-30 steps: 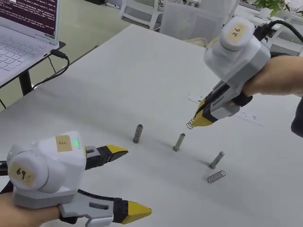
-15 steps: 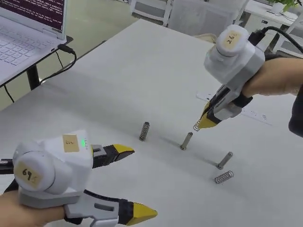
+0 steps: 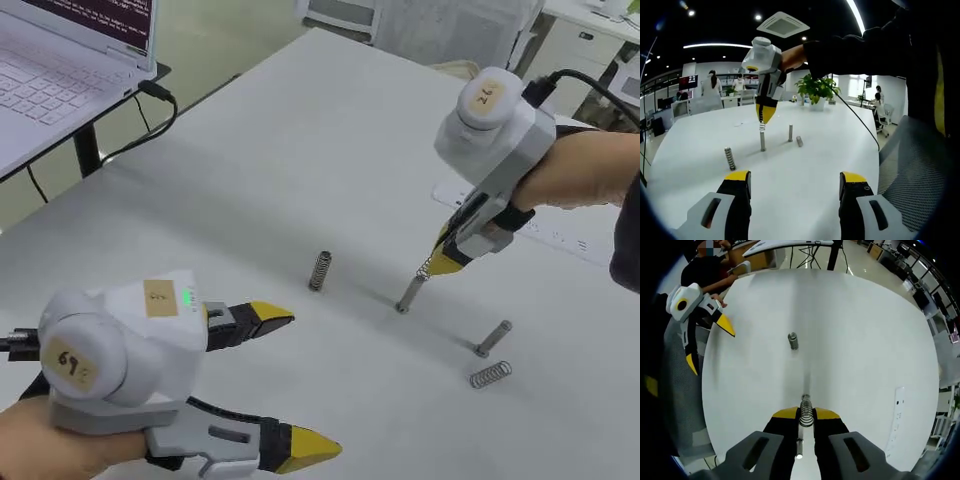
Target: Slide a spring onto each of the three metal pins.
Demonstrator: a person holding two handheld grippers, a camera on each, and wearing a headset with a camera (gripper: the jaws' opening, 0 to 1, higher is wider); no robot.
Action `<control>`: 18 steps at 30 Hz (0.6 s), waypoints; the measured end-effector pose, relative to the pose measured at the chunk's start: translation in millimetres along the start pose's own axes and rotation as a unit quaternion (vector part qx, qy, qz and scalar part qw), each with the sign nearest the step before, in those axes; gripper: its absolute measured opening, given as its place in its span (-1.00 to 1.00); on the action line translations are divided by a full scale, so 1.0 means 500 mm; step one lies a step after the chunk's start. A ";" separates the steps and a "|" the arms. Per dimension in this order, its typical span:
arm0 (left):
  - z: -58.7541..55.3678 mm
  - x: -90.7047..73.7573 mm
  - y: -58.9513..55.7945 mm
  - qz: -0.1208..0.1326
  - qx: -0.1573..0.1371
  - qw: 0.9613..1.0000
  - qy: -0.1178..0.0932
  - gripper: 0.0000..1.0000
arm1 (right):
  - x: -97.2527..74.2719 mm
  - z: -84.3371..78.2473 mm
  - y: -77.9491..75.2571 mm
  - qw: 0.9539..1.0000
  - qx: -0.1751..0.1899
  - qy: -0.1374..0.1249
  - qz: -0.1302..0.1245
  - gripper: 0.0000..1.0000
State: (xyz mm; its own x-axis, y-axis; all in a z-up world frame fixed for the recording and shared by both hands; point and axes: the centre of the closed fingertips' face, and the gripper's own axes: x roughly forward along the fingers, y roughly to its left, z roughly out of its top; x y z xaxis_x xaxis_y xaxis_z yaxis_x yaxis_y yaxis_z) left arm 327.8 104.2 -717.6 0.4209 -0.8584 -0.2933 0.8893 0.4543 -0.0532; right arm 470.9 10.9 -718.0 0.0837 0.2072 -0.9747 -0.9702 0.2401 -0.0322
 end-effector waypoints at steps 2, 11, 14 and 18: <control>-0.001 0.000 0.001 0.000 -0.001 1.000 0.001 0.36 | 0.003 -0.002 0.002 1.000 0.000 0.002 0.002 -0.84; -0.004 0.001 0.004 0.000 -0.004 1.000 0.002 0.33 | 0.019 -0.005 0.002 1.000 0.000 0.008 0.006 -0.84; -0.005 0.001 0.006 0.001 -0.005 1.000 0.002 0.33 | 0.025 -0.007 0.003 1.000 0.001 0.011 0.009 -0.84; -0.006 0.001 0.006 0.001 -0.006 1.000 0.002 0.32 | 0.043 -0.010 0.001 1.000 0.001 0.017 0.012 -0.84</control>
State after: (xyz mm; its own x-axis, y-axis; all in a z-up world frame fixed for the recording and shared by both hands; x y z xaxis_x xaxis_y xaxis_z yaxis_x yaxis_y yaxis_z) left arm 330.3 105.7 -720.7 0.4222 -0.8563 -0.2974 0.8862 0.4589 -0.0631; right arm 471.0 10.7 -740.2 0.0535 0.1803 -0.9822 -0.9715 0.2367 -0.0095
